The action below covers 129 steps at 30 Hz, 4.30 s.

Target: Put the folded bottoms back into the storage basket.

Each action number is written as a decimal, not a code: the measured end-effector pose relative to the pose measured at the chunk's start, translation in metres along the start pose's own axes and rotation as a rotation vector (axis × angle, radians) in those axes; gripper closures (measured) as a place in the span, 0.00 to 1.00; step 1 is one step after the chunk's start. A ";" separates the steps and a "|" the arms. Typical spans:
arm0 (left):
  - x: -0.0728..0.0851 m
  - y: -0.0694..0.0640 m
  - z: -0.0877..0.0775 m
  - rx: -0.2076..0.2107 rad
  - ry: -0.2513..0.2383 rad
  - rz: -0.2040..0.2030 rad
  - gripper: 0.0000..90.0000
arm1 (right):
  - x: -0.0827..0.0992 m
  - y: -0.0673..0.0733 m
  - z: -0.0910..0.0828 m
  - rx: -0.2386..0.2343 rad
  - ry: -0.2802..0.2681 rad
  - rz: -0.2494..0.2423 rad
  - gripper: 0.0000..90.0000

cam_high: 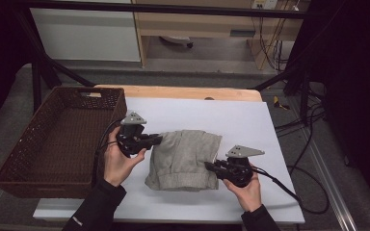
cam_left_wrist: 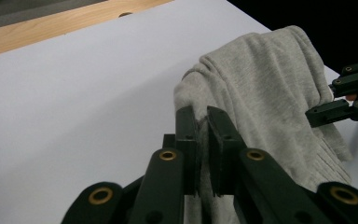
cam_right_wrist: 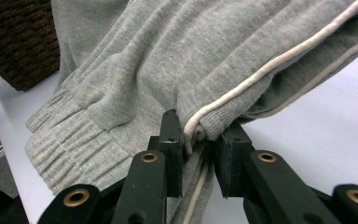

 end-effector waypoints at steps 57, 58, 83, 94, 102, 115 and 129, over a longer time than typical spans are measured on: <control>-0.014 0.018 -0.065 -0.044 0.027 -0.006 0.93 | -0.038 0.043 0.018 -0.050 -0.072 -0.031 0.83; -0.014 0.019 -0.066 -0.045 0.028 -0.006 0.93 | -0.039 0.044 0.018 -0.052 -0.071 -0.029 0.83; -0.027 0.025 -0.096 -0.069 0.019 -0.001 0.93 | -0.060 0.060 0.024 -0.064 -0.111 -0.043 0.83; -0.032 0.027 -0.113 -0.081 0.007 -0.001 0.93 | -0.075 0.069 0.025 -0.069 -0.129 -0.056 0.83; -0.039 0.027 -0.124 -0.091 0.002 0.003 0.93 | -0.085 0.075 0.025 -0.076 -0.145 -0.061 0.83; -0.050 0.026 -0.142 -0.112 -0.008 0.021 0.93 | -0.103 0.083 0.022 -0.075 -0.172 -0.077 0.83; -0.053 0.033 -0.159 -0.139 -0.011 0.030 0.93 | -0.116 0.095 0.028 -0.083 -0.184 -0.085 0.83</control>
Point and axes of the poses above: each handheld gripper's, and its own axes: z roughly forward along the jaws, x roughly out of its underside, y roughly to its left, the point moved 3 cm from there along z, roughly forward along the jaws, and after that the axes turned 9 degrees about x, right-handed, at the moved point
